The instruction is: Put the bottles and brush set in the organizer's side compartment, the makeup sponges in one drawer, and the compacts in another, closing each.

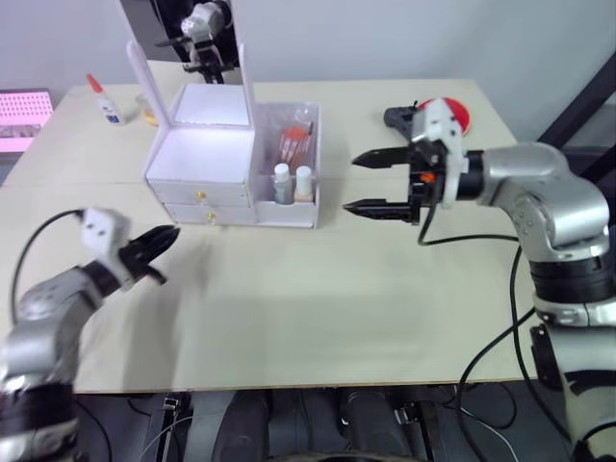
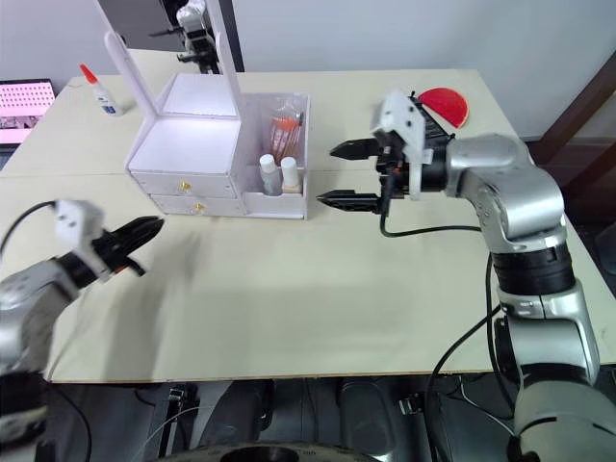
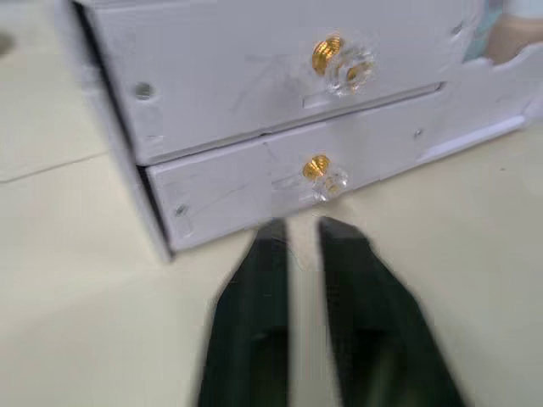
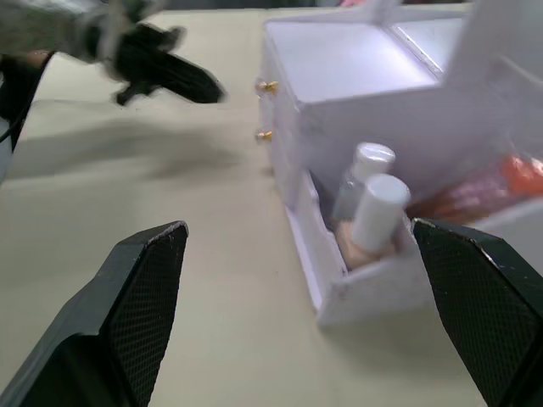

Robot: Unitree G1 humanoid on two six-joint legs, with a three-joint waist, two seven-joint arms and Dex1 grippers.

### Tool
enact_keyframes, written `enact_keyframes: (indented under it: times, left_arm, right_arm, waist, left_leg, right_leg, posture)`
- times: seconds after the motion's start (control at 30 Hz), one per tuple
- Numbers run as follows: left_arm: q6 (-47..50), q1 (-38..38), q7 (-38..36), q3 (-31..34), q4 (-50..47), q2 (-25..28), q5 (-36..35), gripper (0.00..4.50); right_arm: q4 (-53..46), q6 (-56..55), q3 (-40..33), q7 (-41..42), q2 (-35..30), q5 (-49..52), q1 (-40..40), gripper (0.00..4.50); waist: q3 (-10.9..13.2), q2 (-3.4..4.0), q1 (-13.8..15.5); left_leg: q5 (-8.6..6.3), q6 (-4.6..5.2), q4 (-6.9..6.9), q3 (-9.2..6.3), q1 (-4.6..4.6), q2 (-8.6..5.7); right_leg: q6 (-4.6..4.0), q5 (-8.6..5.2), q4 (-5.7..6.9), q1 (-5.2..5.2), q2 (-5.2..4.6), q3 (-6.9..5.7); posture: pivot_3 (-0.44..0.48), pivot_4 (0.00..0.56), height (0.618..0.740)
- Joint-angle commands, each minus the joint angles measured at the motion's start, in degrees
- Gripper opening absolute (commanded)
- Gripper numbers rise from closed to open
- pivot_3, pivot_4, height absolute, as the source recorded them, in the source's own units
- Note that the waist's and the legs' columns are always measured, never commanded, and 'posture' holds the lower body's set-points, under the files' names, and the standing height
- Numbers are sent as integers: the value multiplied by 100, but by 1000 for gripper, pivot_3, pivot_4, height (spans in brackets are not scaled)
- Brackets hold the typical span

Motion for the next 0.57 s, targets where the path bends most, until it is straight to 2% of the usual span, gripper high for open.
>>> enact_keyframes:
  times: [0.03,0.17,0.33,0.57]
  left_arm:
    - [29,555,78,933,-584,197,-252,2227]
    - [-316,1341,317,1768,-689,30,-124,4314]
    - [-168,1954,742,2365,-1025,-222,-252,4417]
    - [-275,2282,1231,2081,-1387,-343,306,4417]
  right_arm:
    - [348,-647,-881,-409,229,202,407,4500]
    - [1283,-2198,-1558,-842,357,-218,1134,4500]
    - [1679,-2750,-1883,-1109,277,-315,1684,4500]
    - [2502,-3592,-1800,-1240,351,-591,1644,4500]
  waist:
    - [-1,-2,5]
    - [-1,-2,15]
    - [0,0,9]
    - [-1,-1,-14]
  left_leg:
    - [0,0,1,0,0,0]
    - [0,0,13,1,5,0]
    - [0,-1,7,10,-1,0]
    - [0,-1,11,10,5,2]
  right_leg:
    - [-1,0,-1,0,1,0]
    - [4,-3,-1,7,1,0]
    - [-9,5,-29,14,-4,2]
    - [4,-3,-29,15,-2,2]
  posture:
    - [0,150,740]
    - [0,150,740]
    - [0,150,740]
    - [0,150,740]
